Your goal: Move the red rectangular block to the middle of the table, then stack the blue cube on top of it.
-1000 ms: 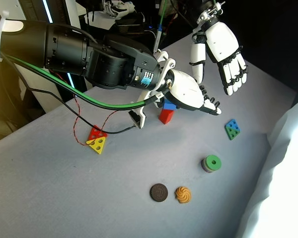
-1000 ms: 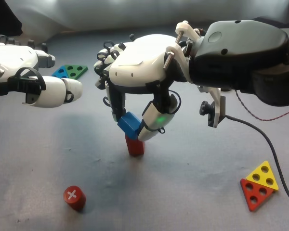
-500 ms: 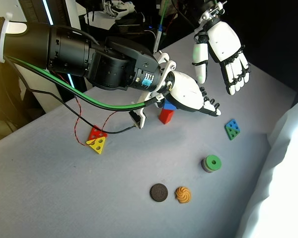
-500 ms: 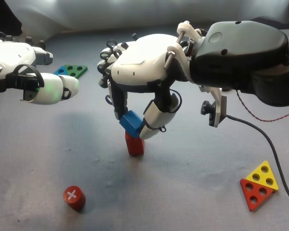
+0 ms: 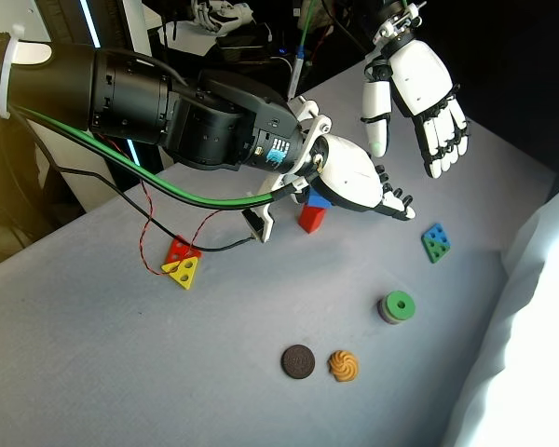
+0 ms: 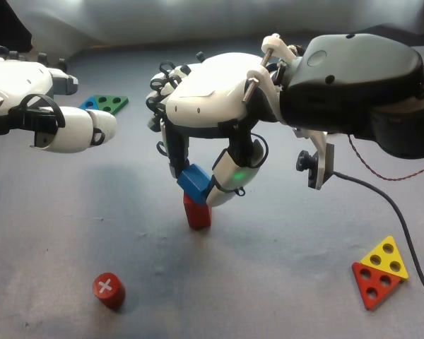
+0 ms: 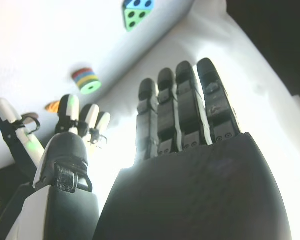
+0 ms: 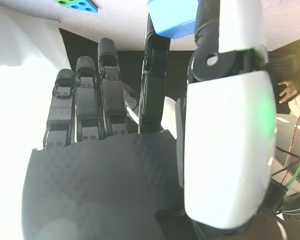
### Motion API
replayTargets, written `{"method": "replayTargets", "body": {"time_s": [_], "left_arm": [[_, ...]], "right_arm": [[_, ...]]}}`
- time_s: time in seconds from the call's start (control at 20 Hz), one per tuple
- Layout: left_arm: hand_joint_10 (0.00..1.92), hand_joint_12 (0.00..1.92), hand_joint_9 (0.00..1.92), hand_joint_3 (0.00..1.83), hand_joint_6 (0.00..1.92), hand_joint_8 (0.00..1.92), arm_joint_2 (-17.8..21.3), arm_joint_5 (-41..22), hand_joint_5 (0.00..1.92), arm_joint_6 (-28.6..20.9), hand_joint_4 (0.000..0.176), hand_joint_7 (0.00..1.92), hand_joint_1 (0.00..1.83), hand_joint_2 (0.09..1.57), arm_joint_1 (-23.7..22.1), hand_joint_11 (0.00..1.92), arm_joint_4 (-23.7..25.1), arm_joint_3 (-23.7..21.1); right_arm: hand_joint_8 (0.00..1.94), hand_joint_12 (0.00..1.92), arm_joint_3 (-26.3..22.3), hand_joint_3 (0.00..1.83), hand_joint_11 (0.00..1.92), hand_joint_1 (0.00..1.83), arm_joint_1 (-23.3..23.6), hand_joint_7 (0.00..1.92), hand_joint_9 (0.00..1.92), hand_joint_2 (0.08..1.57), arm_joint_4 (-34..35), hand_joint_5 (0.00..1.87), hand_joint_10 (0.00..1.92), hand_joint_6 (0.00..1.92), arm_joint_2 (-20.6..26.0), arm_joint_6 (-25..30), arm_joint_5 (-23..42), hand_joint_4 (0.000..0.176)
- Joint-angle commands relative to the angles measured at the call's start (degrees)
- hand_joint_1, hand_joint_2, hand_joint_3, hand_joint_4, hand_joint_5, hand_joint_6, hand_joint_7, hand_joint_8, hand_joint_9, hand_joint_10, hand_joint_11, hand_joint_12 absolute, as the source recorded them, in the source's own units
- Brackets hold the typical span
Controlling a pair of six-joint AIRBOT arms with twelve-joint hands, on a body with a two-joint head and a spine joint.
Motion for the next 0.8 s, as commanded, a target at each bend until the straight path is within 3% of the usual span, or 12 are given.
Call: {"method": "replayTargets", "body": {"time_s": [0.0, 0.25, 0.3, 0.35, 0.4, 0.55, 0.65, 0.7, 0.75], "left_arm": [[0.00, 0.35, 0.19, 0.00, 0.00, 0.00, 0.62, -1.83, 0.26, 0.23, 0.000, 0.24, 0.03, 1.29, -0.57, 0.00, 3.77, 0.25], [0.00, 0.38, 0.20, 0.00, 0.00, 0.00, 0.61, -1.84, 0.27, 0.23, 0.000, 0.24, 0.03, 1.29, -0.57, 0.00, 3.77, 0.32], [0.00, 0.37, 0.20, 0.00, 0.00, 0.00, 0.61, -1.84, 0.27, 0.23, 0.000, 0.24, 0.02, 1.29, -0.57, 0.00, 3.77, 0.36], [0.00, 0.38, 0.20, 0.00, 0.00, 0.00, 0.61, -1.84, 0.28, 0.23, 0.000, 0.25, 0.04, 1.29, -0.57, 0.00, 3.77, 0.36], [0.00, 0.38, 0.20, 0.00, 0.00, 0.00, 0.61, -1.84, 0.28, 0.23, 0.000, 0.25, 0.05, 1.29, -0.58, 0.00, 3.77, 0.36], [0.00, 0.38, 0.20, 0.00, 0.00, 0.00, 0.61, -1.84, 0.27, 0.23, 0.000, 0.24, 0.01, 1.29, -0.58, 0.00, 3.77, 0.26], [0.00, 0.38, 0.21, 0.00, 0.00, 0.00, 0.61, -1.84, 0.27, 0.23, 0.000, 0.25, 0.03, 1.29, -0.58, 0.00, 3.76, 0.25], [0.00, 0.40, 0.21, 0.00, 0.00, 0.00, 0.60, -1.86, 0.28, 0.23, 0.000, 0.26, 0.03, 1.29, -0.67, 0.00, 3.76, 0.26], [0.00, 0.40, 0.21, 0.00, 0.00, 0.00, 0.59, -1.89, 0.28, 0.23, 0.000, 0.26, 0.03, 1.29, -0.68, 0.00, 3.76, 0.26]], "right_arm": [[0.00, 0.00, 0.10, 0.00, 0.00, 1.07, 0.39, 0.36, 0.11, 1.03, -0.32, 1.14, 0.00, 0.72, 0.37, 0.27, 1.44, 0.176], [0.00, 0.00, 0.11, 0.00, 0.00, 1.04, 0.09, 0.38, 0.16, 1.06, -0.34, 1.07, 0.00, 0.83, 0.36, 0.35, 1.51, 0.176], [0.00, 0.00, 0.11, 0.00, 0.00, 0.94, 0.04, 0.34, 0.14, 0.96, -0.34, 0.95, 0.00, 0.38, 0.35, 0.37, 1.59, 0.169], [0.00, 0.00, 0.11, 0.00, 0.00, 0.88, 0.00, 0.28, 0.09, 0.95, -0.34, 0.92, 0.00, 0.15, 0.35, 0.37, 1.67, 0.173], [0.00, 0.00, 0.11, 0.00, 0.00, 0.83, -0.02, 0.25, 0.07, 0.91, -0.34, 0.87, 0.00, 0.05, 0.35, 0.37, 1.71, 0.175], [0.00, 0.00, 0.12, 0.00, 0.00, 0.71, -0.03, 0.11, 0.02, 0.90, -0.34, 0.51, 0.00, 0.00, 0.36, 0.36, 1.76, 0.149], [0.00, 0.00, 0.20, 0.00, 0.00, 0.66, 0.01, 0.06, 0.01, 0.88, -0.34, 0.32, 0.00, 0.00, 0.36, 0.35, 1.76, 0.164], [0.00, 0.00, 0.30, 0.00, 0.00, 0.61, 0.06, 0.01, 0.00, 0.85, -0.34, 0.18, 0.00, 0.00, 0.36, 0.35, 1.76, 0.144], [0.00, 0.00, 0.32, 0.00, 0.00, 0.61, 0.08, 0.01, 0.00, 0.85, -0.34, 0.18, 0.00, 0.00, 0.36, 0.35, 1.76, 0.144]]}}
